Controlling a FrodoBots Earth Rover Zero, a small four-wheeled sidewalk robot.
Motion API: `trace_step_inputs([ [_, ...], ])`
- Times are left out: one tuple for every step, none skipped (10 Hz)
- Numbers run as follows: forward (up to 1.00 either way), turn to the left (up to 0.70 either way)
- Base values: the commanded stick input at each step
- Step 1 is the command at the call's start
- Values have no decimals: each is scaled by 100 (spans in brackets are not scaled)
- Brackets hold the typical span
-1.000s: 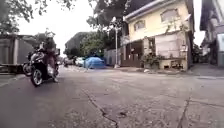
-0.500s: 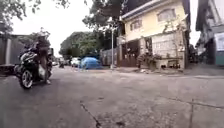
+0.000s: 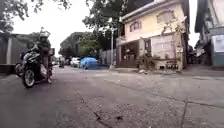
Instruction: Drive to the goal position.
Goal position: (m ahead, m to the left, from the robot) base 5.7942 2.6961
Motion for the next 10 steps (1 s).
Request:
trace_step_inputs([
  [-100, 0],
  [-100, 0],
  [-100, 0],
  [0, 0],
  [0, 0],
  [0, 0],
  [0, 0],
  [0, 0],
  [0, 0],
  [0, 0],
])
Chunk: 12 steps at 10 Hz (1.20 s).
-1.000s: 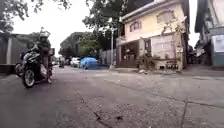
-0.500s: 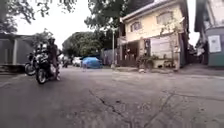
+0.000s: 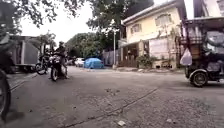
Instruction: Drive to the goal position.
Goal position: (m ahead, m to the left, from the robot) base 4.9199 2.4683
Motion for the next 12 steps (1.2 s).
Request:
trace_step_inputs([
  [0, 0],
  [0, 0],
  [100, 0],
  [100, 0],
  [100, 0],
  [100, 0],
  [100, 0],
  [100, 0],
  [100, 0],
  [100, 0],
  [100, 0],
  [100, 0],
])
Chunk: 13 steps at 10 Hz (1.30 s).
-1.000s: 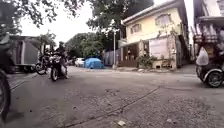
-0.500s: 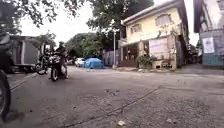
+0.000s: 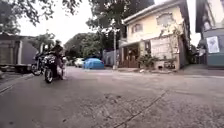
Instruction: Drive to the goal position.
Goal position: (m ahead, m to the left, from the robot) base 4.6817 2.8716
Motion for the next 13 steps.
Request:
trace_step_inputs([
  [100, 0],
  [100, 0],
  [100, 0],
  [100, 0],
  [100, 0],
  [100, 0],
  [100, 0],
  [100, 0],
  [100, 0],
  [100, 0],
  [100, 0],
  [100, 0],
  [100, 0],
])
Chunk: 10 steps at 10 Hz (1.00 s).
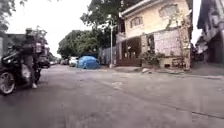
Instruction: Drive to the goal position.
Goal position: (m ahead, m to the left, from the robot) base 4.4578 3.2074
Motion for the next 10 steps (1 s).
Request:
trace_step_inputs([
  [100, 0],
  [100, 0],
  [100, 0],
  [100, 0],
  [100, 0],
  [100, 0],
  [100, 0],
  [100, 0],
  [100, 0],
  [100, 0],
])
